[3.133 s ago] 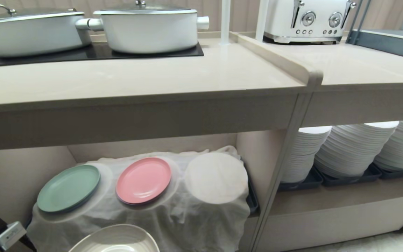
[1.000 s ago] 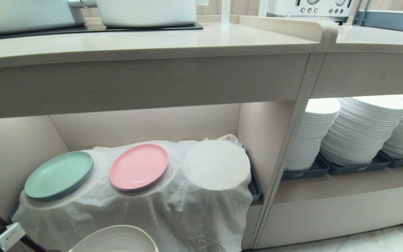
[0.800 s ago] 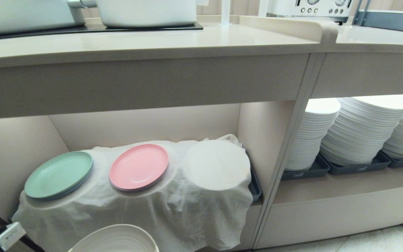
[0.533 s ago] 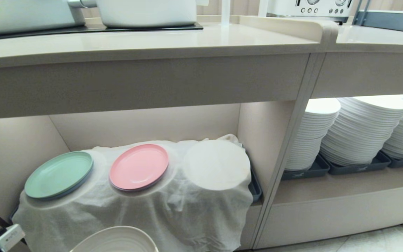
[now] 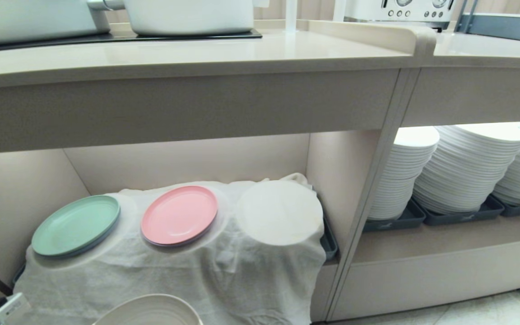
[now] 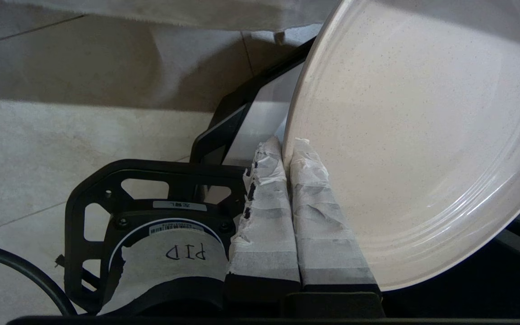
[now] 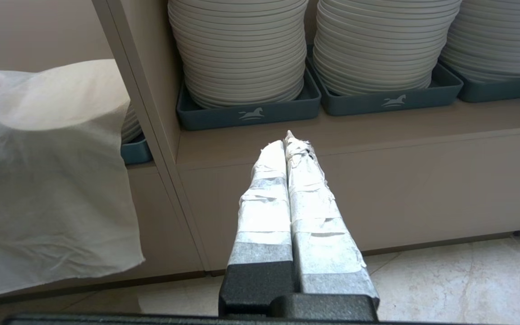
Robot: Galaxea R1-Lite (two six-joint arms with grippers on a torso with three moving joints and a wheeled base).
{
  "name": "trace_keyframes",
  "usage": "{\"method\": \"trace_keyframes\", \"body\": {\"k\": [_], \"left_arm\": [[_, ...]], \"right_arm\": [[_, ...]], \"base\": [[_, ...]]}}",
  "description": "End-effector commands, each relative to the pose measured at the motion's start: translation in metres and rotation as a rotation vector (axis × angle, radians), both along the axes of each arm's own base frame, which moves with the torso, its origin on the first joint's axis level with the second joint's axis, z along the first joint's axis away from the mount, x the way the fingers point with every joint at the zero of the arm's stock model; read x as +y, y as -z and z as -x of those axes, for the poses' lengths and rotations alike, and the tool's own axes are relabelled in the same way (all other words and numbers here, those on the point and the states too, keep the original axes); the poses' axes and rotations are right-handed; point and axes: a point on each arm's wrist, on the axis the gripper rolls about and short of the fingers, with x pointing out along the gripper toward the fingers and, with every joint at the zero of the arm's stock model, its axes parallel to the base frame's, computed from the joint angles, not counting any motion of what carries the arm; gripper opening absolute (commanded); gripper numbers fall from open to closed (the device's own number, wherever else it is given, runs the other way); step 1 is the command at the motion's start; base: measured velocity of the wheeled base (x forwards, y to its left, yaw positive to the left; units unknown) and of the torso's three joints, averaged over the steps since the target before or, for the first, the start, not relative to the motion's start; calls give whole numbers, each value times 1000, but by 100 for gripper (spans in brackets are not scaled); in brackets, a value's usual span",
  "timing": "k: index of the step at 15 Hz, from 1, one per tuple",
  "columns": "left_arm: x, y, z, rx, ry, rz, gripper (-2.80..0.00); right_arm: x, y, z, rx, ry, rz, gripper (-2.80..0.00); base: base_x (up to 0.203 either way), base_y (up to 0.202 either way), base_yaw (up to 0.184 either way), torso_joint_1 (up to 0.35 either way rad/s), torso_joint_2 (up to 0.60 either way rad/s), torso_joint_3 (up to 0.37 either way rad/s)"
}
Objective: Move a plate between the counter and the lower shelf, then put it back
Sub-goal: Put the plate in the cupboard
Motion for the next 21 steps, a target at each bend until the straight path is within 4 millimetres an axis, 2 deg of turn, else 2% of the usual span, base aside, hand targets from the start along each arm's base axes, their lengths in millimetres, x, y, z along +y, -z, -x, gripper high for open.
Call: {"method": "trace_keyframes", "body": {"k": [1,21], "left_arm": [[0,0,0,4,-2,3,-280],[0,-1,-5,4,10,35,-280]], "right_arm": [[0,0,0,0,-1,0,-280],[0,0,0,0,0,0,-280]], "base": [[0,0,0,0,0,0],[0,0,0,0,0,0]]}}
